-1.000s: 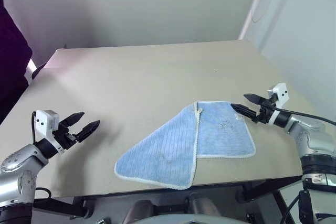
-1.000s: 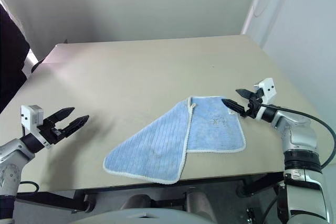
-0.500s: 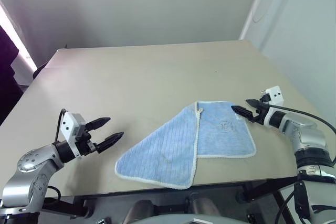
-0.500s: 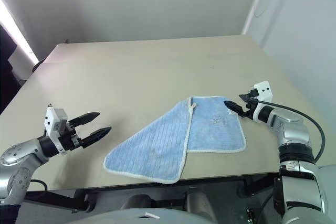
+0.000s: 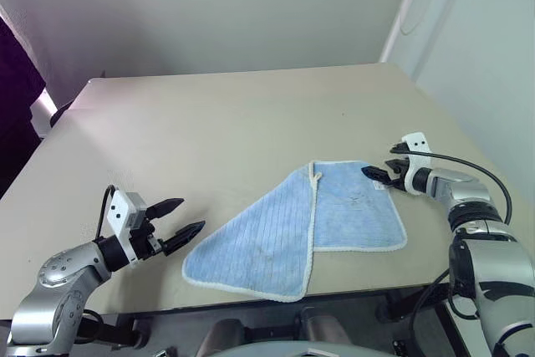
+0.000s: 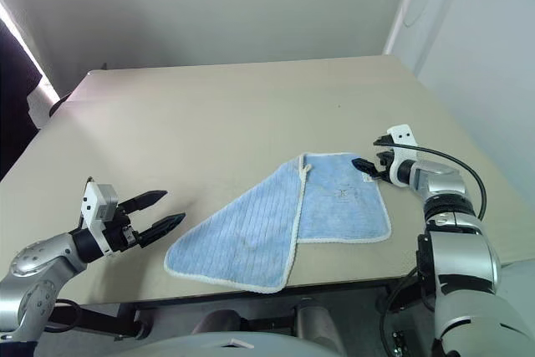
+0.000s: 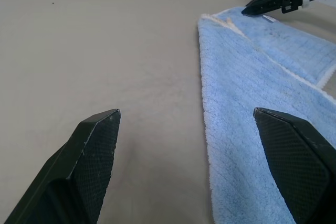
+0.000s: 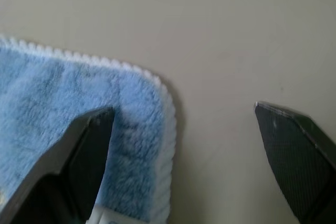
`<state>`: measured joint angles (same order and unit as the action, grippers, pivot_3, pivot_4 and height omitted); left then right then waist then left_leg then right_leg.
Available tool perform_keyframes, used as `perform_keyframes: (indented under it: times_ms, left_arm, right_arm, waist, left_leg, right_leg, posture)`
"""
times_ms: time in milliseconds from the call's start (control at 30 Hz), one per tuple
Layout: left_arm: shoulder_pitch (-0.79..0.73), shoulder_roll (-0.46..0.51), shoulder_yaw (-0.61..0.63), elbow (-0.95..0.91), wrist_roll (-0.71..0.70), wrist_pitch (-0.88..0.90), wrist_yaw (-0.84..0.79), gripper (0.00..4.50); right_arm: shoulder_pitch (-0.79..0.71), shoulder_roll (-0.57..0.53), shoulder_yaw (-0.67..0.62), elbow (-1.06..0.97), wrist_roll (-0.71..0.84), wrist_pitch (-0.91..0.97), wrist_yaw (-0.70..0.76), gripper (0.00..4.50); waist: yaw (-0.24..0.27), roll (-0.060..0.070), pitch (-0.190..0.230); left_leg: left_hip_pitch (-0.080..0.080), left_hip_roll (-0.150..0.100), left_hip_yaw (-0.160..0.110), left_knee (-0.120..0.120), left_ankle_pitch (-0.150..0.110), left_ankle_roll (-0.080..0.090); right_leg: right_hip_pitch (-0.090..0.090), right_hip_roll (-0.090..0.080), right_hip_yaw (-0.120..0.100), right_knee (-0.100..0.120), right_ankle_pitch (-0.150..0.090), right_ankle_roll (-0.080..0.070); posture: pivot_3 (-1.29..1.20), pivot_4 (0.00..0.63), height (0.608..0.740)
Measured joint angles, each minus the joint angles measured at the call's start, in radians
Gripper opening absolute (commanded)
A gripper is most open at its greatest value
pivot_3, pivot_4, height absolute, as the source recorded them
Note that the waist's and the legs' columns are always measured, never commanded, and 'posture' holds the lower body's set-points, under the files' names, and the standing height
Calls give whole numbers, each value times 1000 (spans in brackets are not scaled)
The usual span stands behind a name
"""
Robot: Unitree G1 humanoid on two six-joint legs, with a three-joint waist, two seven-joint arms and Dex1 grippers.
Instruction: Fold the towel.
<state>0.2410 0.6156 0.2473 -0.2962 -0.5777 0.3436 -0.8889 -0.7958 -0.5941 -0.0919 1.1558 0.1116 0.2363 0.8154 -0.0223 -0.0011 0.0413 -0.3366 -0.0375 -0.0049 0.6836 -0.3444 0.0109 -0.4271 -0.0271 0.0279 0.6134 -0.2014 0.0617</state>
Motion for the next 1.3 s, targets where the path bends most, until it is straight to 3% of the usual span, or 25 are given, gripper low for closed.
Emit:
perform_keyframes:
  times_ms: [133, 267, 533, 567, 833, 1300]
  left_arm:
    - [3, 0, 3, 0, 0, -1, 5, 4308]
    - [3, 0, 5, 0, 0, -2, 6, 4308]
    - [-1, 1, 6, 0, 0, -2, 6, 4308]
    - [-2, 1, 6, 0, 0, -2, 6, 4308]
    - [-65, 32, -31, -1, -2, 29, -26, 4308]
    - [-228, 16, -447, -90, 178, -12, -136, 4308]
  right_arm:
    - [-10, 15, 10, 19, -29, -33, -3, 4467]
    - [-12, 29, 29, 29, -68, -74, -25, 3212]
    - [-6, 34, 48, 16, -82, -92, 79, 243]
    - [-7, 36, 48, 16, -84, -95, 79, 58]
    - [-6, 27, 25, -5, -64, -54, 103, 58]
    - [168, -16, 11, -321, -9, 138, 101, 58]
  waist:
    - [-7, -1, 0]
    - [-21, -1, -1]
    - [-24, -1, -1]
    - [-24, -1, -1]
    - [-22, 1, 0]
    - [-10, 2, 0]
  left_leg:
    - [1, 0, 0, 0, 0, 0]
    - [2, 0, 0, 0, 0, 0]
    - [4, 0, 0, 0, 0, 0]
    - [5, 0, 0, 0, 0, 0]
    - [8, 0, 0, 0, 0, 0]
    - [2, 0, 0, 0, 0, 0]
  right_leg:
    - [1, 0, 0, 1, 0, 0]
    - [2, 0, 0, 1, 0, 0]
    - [3, 0, 0, 2, 0, 0]
    - [4, 0, 0, 2, 0, 0]
    - [7, 0, 0, 1, 0, 0]
    - [3, 0, 0, 1, 0, 0]
  posture:
    - [0, 0, 740]
    - [0, 0, 740]
    - [0, 0, 740]
    - [0, 0, 740]
    - [0, 0, 740]
    - [0, 0, 740]
